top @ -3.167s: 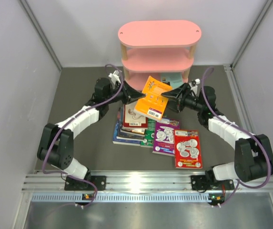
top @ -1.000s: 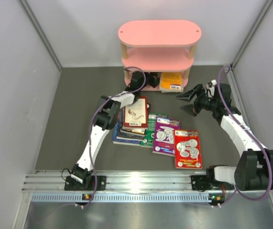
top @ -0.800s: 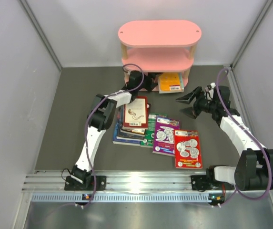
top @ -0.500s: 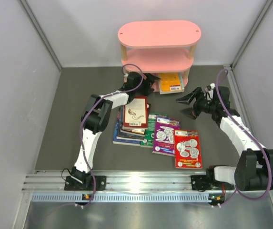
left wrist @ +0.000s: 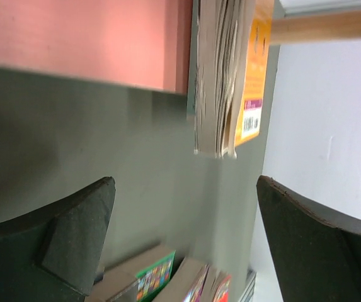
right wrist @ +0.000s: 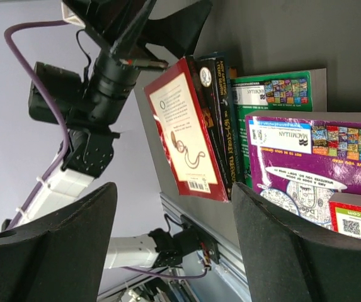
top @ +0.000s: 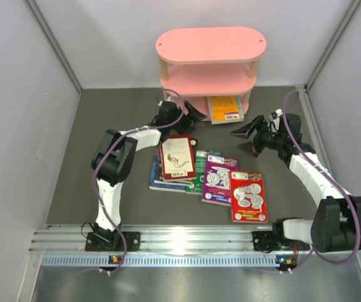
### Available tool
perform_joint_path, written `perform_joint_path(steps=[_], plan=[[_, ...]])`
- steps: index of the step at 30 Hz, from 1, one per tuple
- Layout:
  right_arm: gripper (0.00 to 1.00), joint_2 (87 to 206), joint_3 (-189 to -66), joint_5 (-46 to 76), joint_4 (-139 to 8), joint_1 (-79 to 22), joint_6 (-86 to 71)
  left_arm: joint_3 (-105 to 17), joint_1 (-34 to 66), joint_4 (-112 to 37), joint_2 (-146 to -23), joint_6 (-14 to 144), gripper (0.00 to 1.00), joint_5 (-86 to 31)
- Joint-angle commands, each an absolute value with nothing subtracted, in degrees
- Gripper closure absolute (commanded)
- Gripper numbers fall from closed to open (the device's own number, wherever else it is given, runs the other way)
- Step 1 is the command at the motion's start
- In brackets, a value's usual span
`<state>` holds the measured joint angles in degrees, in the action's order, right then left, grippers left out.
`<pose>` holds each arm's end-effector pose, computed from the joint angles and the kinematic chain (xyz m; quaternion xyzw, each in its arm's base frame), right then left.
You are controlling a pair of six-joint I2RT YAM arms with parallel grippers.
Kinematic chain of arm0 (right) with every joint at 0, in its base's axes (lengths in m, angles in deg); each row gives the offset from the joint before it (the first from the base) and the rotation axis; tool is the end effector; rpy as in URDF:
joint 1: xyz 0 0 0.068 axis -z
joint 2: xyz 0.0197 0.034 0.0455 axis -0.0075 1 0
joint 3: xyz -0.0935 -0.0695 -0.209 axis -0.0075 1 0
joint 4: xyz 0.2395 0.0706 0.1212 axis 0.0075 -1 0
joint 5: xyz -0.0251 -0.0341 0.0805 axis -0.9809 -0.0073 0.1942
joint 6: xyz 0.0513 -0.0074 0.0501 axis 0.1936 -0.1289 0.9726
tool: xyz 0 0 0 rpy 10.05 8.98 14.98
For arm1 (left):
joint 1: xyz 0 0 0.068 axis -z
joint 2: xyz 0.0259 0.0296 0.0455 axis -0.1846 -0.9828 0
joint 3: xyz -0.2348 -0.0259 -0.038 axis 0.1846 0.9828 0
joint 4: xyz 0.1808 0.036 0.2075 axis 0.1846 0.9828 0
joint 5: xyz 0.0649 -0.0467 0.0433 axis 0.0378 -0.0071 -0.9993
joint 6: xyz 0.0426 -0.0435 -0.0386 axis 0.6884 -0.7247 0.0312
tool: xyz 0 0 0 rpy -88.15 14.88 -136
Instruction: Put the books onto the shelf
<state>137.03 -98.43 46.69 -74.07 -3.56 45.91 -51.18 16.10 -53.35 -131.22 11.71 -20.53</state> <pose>0.3059 0.0590 0.2084 0.2538 0.8072 0.4866 0.2173 0.4341 -0.2364 0.1214 -0.2030 0.8116 -0.4620 0.2944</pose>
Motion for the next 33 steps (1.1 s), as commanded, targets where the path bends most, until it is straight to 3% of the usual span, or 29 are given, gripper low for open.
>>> perform_joint_path(steps=[1,6,11,17,25,33], plan=[[0.27,136.7,-100.65,45.64,-71.58,-5.28,44.48,-48.58,15.29,-55.72,-124.17,17.07,0.01,-18.42],[0.27,137.75,-102.48,44.14,-73.76,-9.05,42.11,-50.15,12.74,-46.69,-116.97,27.4,0.01,-19.29],[0.28,142.84,-106.27,40.36,-75.37,-19.16,39.73,-53.15,12.48,-27.36,-106.35,40.96,0.01,-27.1],[0.3,150.57,-105.13,40.09,-68.6,-24.44,42.28,-44.64,12.39,-14.52,-93.96,46.08,0.01,-34.15],[0.37,160.32,-107.06,39.57,-63.77,-30.68,42.63,-23.19,12.56,-13.88,-78.21,40.11,0.01,-27.58],[0.44,163.32,-106.28,40.01,-61.56,-34.29,44.39,-15.98,15.02,-18.27,-79.68,38.0,0.01,-21.4]])
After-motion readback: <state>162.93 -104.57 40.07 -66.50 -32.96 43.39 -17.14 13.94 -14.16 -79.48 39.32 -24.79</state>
